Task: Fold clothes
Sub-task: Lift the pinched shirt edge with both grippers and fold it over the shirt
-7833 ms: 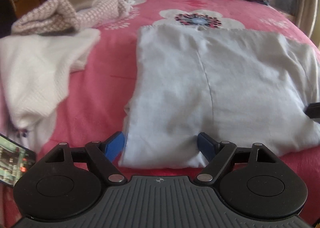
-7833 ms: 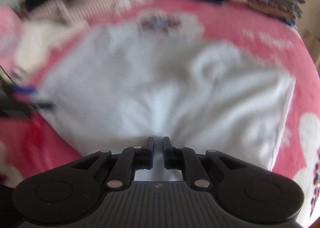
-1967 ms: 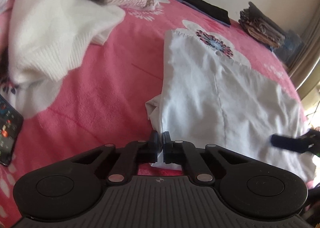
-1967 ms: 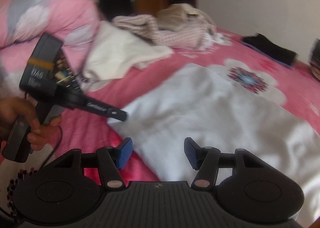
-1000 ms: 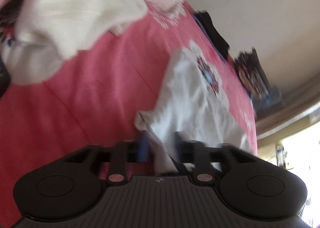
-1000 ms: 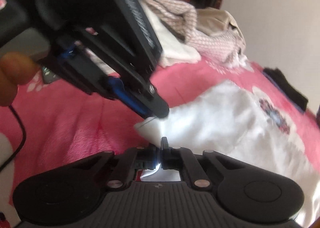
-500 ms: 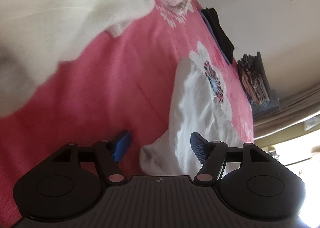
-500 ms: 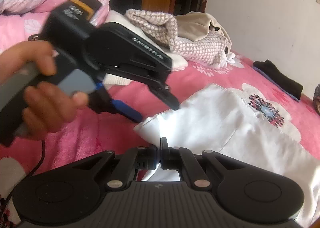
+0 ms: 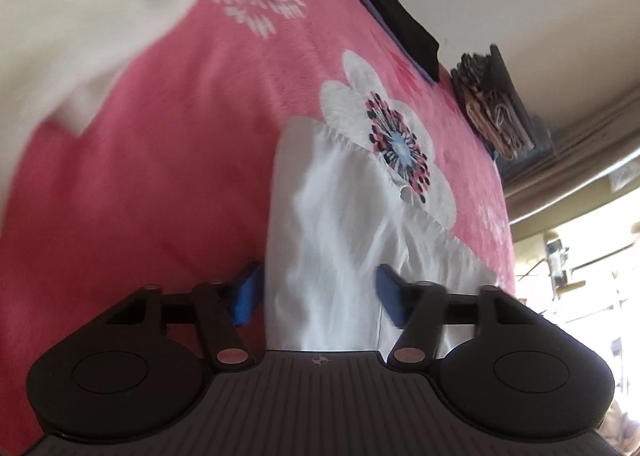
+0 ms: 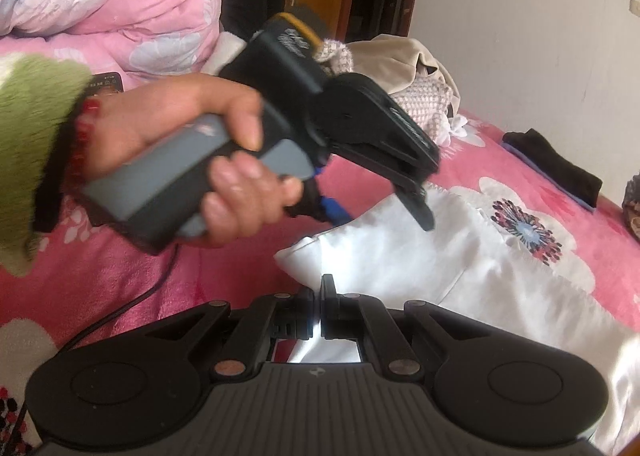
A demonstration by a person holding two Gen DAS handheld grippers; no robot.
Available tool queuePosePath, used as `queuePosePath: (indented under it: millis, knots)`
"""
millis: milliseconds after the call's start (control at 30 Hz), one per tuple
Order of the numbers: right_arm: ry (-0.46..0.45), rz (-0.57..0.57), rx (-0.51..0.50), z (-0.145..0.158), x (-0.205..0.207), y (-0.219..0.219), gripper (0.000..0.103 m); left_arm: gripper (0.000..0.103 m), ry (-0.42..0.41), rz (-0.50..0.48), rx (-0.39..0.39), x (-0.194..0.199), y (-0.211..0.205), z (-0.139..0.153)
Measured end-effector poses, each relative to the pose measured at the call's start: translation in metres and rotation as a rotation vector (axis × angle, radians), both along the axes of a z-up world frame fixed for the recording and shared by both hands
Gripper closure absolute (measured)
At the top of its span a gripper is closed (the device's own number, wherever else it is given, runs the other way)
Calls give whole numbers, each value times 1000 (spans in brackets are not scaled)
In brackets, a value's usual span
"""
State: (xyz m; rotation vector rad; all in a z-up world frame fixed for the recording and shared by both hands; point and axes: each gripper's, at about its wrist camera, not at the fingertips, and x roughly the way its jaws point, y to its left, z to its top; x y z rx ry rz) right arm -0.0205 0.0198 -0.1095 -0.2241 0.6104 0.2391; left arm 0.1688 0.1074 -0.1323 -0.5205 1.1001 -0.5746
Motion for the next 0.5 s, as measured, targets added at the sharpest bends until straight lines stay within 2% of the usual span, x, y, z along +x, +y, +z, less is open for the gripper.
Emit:
queuePosePath:
  millis: [100, 233, 267, 300, 367, 500]
  knots:
    - [-1, -1, 4, 1, -1, 0, 101, 64, 5, -30, 20, 7, -9, -2]
    - [-7, -4, 11, 2, -1, 0, 101, 64, 1, -59, 28, 10, -18, -2]
    - [-8, -5, 14, 2, -1, 0, 101, 68, -1, -66, 35, 11, -21, -2]
    - [-8, -7, 17, 2, -1, -1, 101, 80, -3, -72, 42, 11, -24, -2]
    - [-11, -11, 22, 3, -1, -2, 101, 93, -5, -80, 68, 11, -29, -2]
    - [-15, -30, 40, 5, -1, -7, 101, 100, -14, -85, 95, 8, -35, 2]
